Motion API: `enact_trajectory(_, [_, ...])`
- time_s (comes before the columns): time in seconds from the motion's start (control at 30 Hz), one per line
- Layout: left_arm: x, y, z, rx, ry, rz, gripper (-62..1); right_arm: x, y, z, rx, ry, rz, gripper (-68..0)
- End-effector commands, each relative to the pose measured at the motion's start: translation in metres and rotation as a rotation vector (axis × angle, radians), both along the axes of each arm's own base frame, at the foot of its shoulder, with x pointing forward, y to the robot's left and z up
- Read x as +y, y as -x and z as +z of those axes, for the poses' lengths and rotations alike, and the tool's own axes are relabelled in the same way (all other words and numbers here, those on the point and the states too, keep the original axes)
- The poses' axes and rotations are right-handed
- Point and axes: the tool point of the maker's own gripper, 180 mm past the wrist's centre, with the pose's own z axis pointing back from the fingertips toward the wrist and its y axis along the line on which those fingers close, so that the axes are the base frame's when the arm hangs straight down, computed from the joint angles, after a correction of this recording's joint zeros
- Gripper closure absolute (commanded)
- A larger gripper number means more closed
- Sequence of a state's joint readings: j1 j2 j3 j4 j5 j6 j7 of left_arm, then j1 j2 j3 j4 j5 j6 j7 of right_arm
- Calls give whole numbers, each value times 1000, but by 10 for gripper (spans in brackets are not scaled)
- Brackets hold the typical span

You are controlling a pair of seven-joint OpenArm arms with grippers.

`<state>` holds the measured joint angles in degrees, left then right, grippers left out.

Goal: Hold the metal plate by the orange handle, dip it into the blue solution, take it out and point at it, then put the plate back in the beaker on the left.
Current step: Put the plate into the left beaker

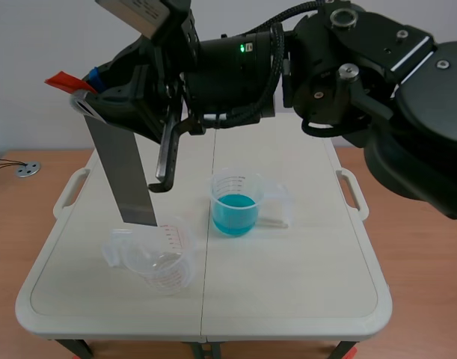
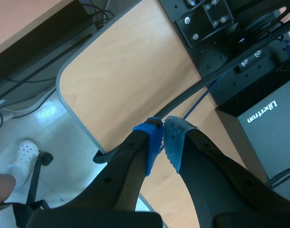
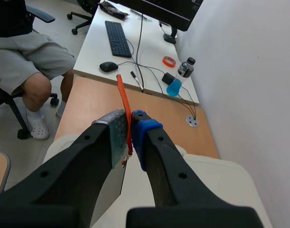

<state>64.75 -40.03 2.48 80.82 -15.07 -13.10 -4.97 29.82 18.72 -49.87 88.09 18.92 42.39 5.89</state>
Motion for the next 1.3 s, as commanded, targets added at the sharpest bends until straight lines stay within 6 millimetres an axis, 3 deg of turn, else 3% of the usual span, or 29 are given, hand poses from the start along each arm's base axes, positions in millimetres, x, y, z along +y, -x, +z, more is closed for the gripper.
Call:
enact_trajectory(0.0, [-3, -5, 2, -15, 10, 8, -62, 1, -1, 15, -25, -31, 16, -13])
enact_trajectory(0.37, [-2, -4, 1, -9, 7, 7, -62, 0, -4, 8, -5, -20, 4, -13])
enact_trajectory(0.7, [-2, -4, 1, -9, 7, 7, -62, 3, -8, -14, 54, 13, -1, -13])
enact_trajectory(1.27, [0, 1, -1, 16, -10, 2, -62, 4, -31, -57, 199, 38, -71, -13])
